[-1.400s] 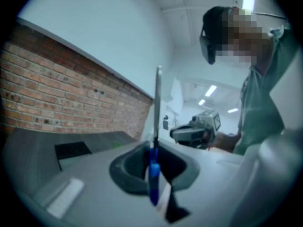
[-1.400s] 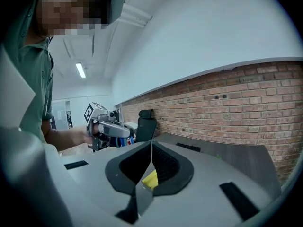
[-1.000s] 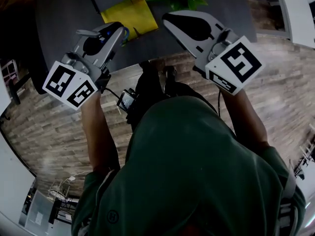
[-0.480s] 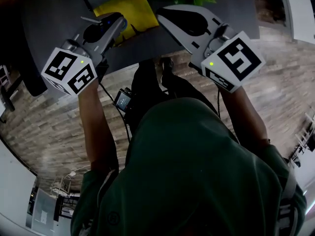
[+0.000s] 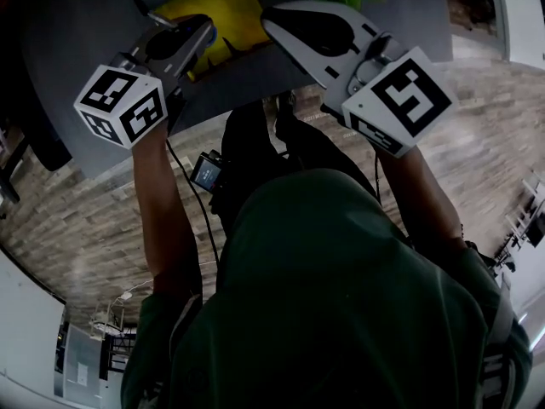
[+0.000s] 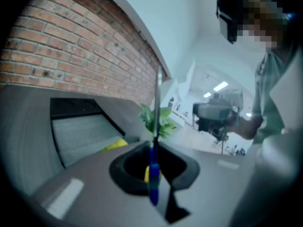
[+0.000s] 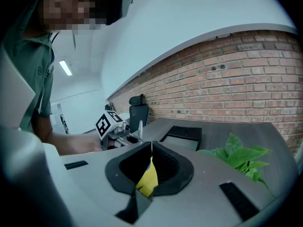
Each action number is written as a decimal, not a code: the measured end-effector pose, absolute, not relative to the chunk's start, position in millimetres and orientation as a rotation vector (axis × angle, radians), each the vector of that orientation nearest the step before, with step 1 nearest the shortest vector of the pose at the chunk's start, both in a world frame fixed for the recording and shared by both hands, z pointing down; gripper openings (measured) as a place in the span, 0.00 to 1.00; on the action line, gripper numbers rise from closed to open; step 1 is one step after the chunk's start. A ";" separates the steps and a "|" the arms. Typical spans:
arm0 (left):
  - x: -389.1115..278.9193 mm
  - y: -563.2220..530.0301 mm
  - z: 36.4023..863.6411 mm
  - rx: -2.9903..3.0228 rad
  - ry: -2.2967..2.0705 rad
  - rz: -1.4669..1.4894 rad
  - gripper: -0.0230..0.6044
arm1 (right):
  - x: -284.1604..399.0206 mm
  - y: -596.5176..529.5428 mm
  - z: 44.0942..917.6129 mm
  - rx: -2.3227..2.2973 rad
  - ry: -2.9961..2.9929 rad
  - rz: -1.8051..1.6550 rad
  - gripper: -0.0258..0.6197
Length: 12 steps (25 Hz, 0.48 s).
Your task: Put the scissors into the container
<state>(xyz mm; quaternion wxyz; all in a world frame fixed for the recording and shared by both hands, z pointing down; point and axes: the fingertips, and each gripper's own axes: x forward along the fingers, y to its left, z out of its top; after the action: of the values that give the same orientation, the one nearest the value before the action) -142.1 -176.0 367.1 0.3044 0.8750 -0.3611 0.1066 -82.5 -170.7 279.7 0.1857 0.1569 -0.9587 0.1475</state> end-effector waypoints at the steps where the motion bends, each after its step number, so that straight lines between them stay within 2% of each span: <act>1: -142.0 -177.1 371.9 2.311 -0.951 0.292 0.08 | -83.1 -170.8 281.6 0.441 -2.697 0.420 0.05; 12: -135.4 -183.4 429.9 2.222 -0.873 0.403 0.08 | -85.0 -174.6 302.8 0.440 -2.653 0.470 0.05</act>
<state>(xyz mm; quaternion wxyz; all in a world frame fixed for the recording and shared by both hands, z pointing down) -135.4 -183.4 429.9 0.3527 0.8588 -0.3374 0.1556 -85.0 -174.6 302.8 0.2046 0.1576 -0.9512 0.1686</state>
